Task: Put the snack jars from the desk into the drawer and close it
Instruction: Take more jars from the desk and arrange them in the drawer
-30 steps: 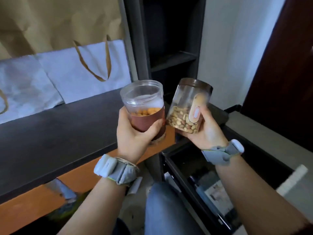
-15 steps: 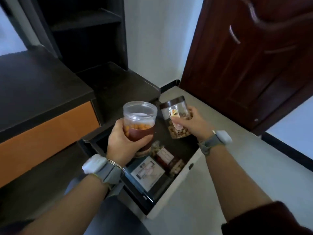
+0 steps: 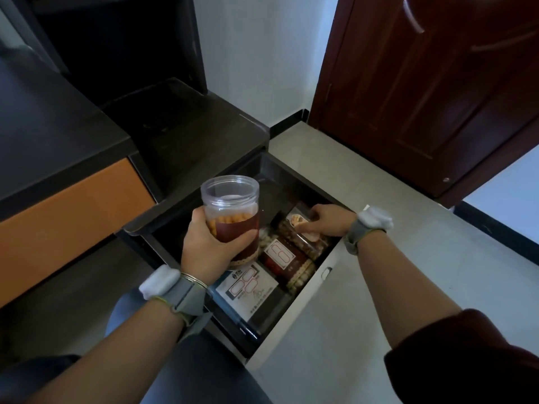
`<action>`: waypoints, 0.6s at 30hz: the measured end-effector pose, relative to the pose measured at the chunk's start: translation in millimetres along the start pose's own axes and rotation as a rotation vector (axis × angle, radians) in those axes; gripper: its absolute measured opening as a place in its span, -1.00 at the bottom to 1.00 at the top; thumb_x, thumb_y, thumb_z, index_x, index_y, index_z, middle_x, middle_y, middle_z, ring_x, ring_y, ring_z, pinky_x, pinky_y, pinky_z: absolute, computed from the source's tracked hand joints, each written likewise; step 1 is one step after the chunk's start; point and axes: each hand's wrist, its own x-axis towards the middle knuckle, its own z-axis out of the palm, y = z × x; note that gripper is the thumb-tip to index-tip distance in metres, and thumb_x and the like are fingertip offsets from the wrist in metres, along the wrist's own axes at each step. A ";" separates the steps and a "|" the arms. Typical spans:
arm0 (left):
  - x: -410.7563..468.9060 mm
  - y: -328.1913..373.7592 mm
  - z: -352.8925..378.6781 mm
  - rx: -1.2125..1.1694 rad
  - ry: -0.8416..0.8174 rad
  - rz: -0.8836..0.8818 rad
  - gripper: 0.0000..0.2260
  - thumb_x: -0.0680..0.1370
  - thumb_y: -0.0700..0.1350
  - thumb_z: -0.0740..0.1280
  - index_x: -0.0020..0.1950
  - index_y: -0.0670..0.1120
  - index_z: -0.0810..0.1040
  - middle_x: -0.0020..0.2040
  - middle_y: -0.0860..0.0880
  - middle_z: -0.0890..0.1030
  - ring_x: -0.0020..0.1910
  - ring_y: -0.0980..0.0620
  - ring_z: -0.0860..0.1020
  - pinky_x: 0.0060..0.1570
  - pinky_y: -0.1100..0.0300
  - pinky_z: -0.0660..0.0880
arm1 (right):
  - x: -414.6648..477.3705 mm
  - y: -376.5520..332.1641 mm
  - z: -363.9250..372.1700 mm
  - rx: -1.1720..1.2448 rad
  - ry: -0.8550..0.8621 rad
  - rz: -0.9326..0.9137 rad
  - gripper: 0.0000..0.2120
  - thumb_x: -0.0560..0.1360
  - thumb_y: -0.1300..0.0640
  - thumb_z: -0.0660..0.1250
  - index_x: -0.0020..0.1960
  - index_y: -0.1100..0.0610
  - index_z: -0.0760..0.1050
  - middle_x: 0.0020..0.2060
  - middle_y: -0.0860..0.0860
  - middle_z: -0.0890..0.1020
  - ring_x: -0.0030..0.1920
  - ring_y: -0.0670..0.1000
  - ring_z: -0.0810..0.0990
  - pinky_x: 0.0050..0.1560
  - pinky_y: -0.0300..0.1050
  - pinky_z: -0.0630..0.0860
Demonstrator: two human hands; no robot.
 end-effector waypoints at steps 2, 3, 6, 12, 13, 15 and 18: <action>-1.4 -2.5 0.7 0.001 -0.006 -0.001 -0.38 0.20 0.03 0.59 0.14 0.05 0.35 0.09 0.03 0.54 0.03 0.07 0.53 -0.05 0.11 0.50 | 1.5 -2.5 2.8 -0.200 -0.025 0.035 -0.42 0.39 -0.25 0.35 0.16 0.20 0.51 0.03 0.10 0.59 -0.01 0.08 0.56 -0.06 -0.10 0.51; -0.7 -2.3 0.5 0.002 -0.010 -0.003 -0.38 0.21 0.03 0.59 0.15 0.05 0.35 0.12 0.01 0.55 0.05 0.04 0.53 -0.03 0.09 0.51 | 1.5 -3.6 2.6 -0.246 -0.036 0.055 -0.41 0.37 -0.26 0.36 0.15 0.19 0.52 0.02 0.10 0.59 -0.02 0.08 0.55 -0.08 -0.12 0.50; 2.7 -1.7 0.0 -0.002 -0.027 -0.010 -0.37 0.23 0.01 0.59 0.18 0.03 0.35 0.14 -0.01 0.55 0.07 0.03 0.54 -0.01 0.07 0.53 | 5.5 -2.4 4.2 -0.143 -0.090 0.098 -0.32 0.24 -0.29 0.48 0.15 0.16 0.50 0.02 0.06 0.61 -0.08 0.02 0.55 -0.12 -0.16 0.47; 3.1 -4.0 0.6 -0.001 -0.048 0.003 -0.37 0.24 0.00 0.59 0.19 0.04 0.34 0.15 -0.01 0.55 0.06 0.05 0.53 0.00 0.01 0.55 | 4.5 2.6 9.3 -0.077 0.027 0.082 -0.19 0.19 -0.23 0.55 0.26 0.11 0.31 -0.04 0.00 0.51 -0.06 0.02 0.52 -0.16 -0.14 0.46; 3.0 -4.1 0.6 -0.004 -0.052 0.005 -0.37 0.24 0.00 0.59 0.19 0.04 0.34 0.15 0.00 0.55 0.06 0.05 0.53 0.00 0.02 0.55 | 5.3 2.5 7.8 -0.087 0.011 0.085 -0.21 0.20 -0.22 0.55 0.25 0.11 0.33 -0.03 0.01 0.52 -0.05 0.03 0.52 -0.13 -0.13 0.48; 3.0 -4.0 0.3 -0.014 -0.062 0.002 -0.37 0.24 0.01 0.58 0.19 0.06 0.34 0.15 0.00 0.54 0.06 0.06 0.53 -0.01 0.03 0.55 | 7.5 -0.3 2.5 -0.098 -0.043 0.098 -0.26 0.22 -0.19 0.55 0.24 0.13 0.35 0.01 0.03 0.53 -0.02 0.05 0.53 -0.07 -0.10 0.49; 4.3 -3.7 -3.7 -0.020 -0.090 -0.005 -0.37 0.21 0.04 0.58 0.16 0.09 0.34 0.13 0.03 0.54 0.05 0.09 0.53 -0.07 0.13 0.52 | 11.6 -7.5 -3.9 -0.122 -0.130 0.110 -0.32 0.27 -0.15 0.53 0.23 0.15 0.39 0.03 0.06 0.54 0.00 0.07 0.53 -0.04 -0.08 0.48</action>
